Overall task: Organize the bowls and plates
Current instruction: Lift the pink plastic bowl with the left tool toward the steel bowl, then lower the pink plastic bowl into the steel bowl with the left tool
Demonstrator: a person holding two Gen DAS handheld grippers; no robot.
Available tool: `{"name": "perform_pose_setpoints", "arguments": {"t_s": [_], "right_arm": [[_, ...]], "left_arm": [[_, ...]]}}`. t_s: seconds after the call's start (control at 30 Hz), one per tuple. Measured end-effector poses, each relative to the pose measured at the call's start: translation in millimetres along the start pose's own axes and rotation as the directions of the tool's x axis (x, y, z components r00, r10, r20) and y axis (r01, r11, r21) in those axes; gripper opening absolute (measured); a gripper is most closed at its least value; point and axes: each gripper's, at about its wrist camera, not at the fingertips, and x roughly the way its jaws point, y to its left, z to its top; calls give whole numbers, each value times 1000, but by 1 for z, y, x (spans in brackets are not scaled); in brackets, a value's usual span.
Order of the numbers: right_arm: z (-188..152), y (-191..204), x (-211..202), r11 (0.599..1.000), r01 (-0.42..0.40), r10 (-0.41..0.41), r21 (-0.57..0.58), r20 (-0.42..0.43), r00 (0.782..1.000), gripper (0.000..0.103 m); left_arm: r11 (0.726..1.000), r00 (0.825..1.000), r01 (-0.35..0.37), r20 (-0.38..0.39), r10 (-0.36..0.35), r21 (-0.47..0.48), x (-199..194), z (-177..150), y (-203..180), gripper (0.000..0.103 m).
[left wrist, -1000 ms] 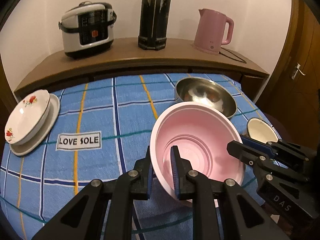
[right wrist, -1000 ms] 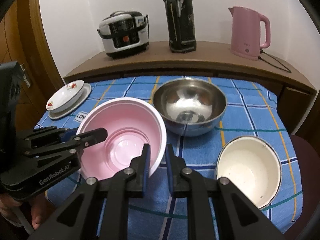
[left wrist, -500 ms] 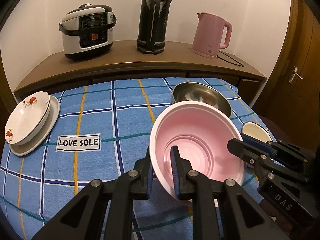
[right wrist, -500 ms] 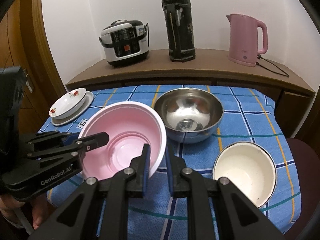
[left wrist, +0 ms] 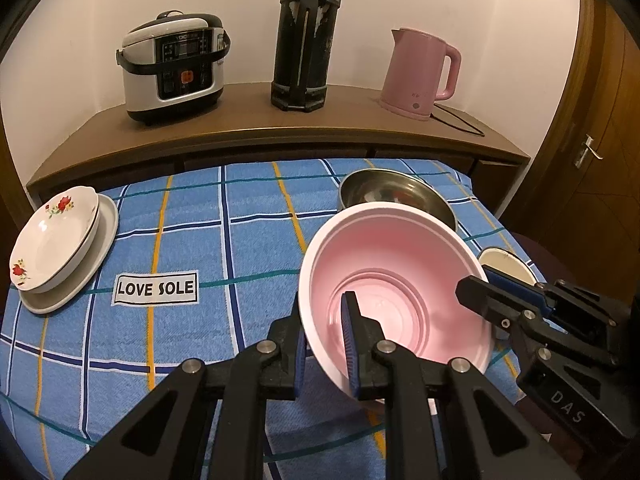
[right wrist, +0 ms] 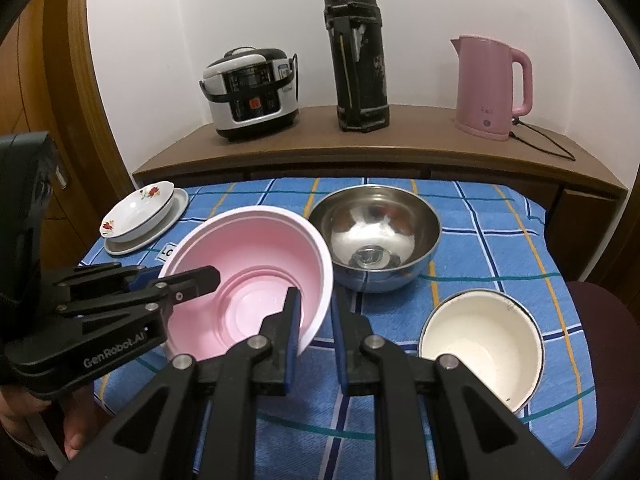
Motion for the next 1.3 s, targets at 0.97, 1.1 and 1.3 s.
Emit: {"name": "perform_pose_setpoints", "arguments": {"t_s": [0.97, 1.1, 1.3], "right_arm": [[20, -22, -9, 999, 42, -44, 26, 53, 998, 16], [27, -27, -9, 998, 58, -60, 28, 61, 996, 15], [39, -34, -12, 997, 75, -77, 34, 83, 994, 15]], "left_arm": [[999, 999, 43, 23, -44, 26, 4, 34, -20, 18], [998, 998, 46, 30, -47, 38, 4, 42, -24, 18], [997, 998, 56, 38, -58, 51, 5, 52, -31, 18]]}}
